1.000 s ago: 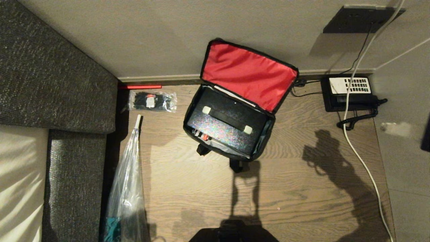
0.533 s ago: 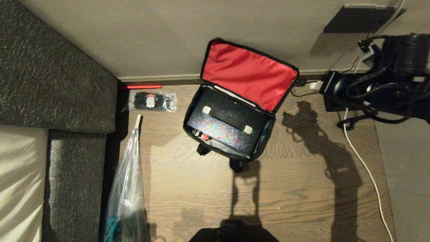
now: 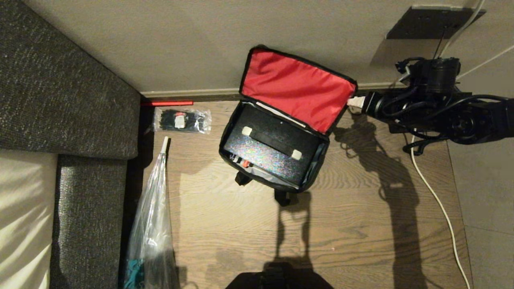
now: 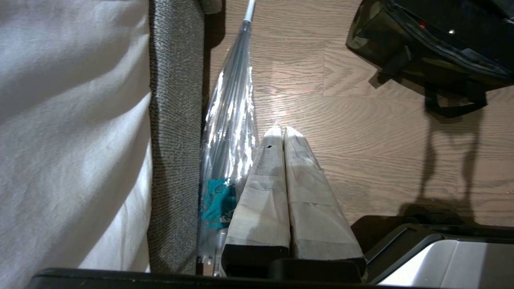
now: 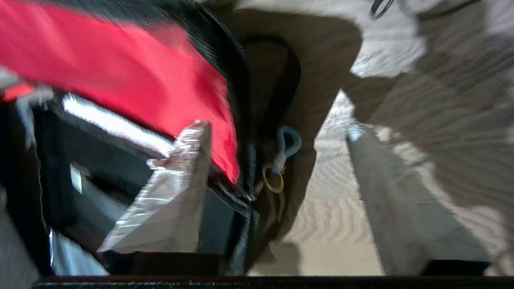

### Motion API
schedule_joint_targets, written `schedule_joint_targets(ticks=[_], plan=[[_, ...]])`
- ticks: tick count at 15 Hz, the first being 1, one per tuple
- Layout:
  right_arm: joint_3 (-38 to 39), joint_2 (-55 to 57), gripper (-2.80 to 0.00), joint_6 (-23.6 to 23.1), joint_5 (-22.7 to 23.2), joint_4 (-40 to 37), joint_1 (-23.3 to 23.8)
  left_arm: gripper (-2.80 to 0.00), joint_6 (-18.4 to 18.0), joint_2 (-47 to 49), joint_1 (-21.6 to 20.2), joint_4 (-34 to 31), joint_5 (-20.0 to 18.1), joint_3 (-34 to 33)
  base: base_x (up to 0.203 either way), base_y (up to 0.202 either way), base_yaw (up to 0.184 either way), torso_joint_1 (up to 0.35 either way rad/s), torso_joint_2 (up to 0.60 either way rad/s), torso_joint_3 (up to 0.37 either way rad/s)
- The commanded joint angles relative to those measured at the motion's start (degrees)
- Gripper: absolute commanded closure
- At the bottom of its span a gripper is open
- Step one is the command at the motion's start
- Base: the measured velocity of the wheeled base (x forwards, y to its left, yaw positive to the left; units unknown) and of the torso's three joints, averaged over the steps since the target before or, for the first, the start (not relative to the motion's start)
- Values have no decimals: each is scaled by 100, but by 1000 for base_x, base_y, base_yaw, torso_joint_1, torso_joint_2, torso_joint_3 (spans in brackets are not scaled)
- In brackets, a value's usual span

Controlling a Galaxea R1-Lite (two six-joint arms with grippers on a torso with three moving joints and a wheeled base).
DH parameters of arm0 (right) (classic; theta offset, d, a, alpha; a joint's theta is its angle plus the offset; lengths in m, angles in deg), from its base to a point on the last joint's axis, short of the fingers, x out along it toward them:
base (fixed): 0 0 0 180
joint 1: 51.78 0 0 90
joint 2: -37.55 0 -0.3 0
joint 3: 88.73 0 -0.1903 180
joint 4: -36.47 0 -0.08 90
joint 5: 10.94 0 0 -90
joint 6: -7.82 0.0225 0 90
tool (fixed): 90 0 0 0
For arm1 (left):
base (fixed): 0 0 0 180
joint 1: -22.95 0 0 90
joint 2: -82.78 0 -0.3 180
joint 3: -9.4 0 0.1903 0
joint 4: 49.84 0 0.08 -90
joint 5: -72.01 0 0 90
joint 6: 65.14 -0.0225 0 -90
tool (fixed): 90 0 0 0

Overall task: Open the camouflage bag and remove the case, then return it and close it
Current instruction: Place the black box back

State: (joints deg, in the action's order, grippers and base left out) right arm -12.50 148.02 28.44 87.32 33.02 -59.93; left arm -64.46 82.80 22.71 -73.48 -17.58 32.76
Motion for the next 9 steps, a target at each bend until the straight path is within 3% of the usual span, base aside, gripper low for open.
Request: schedule_joint_targets(ticks=[1, 3, 5, 7, 9], plan=[[141, -38, -280, -72, 333, 190, 104, 0, 2, -11, -10, 0, 2, -18, 0, 0, 0, 0, 0, 0], [90, -12, -280, 522, 535, 424, 120, 0, 2, -11, -2, 0, 2, -18, 0, 0, 0, 0, 0, 0], [19, 24, -280, 1418, 678, 870, 137, 0, 2, -11, -9, 0, 2, -18, 0, 0, 0, 0, 0, 0], [10, 57, -280, 1801, 769, 1184, 165, 0, 2, -11, -9, 0, 2, -18, 0, 0, 0, 0, 0, 0], [45, 158, -280, 2868, 1124, 1726, 165, 0, 2, -11, -6, 0, 2, -18, 0, 0, 0, 0, 0, 0]])
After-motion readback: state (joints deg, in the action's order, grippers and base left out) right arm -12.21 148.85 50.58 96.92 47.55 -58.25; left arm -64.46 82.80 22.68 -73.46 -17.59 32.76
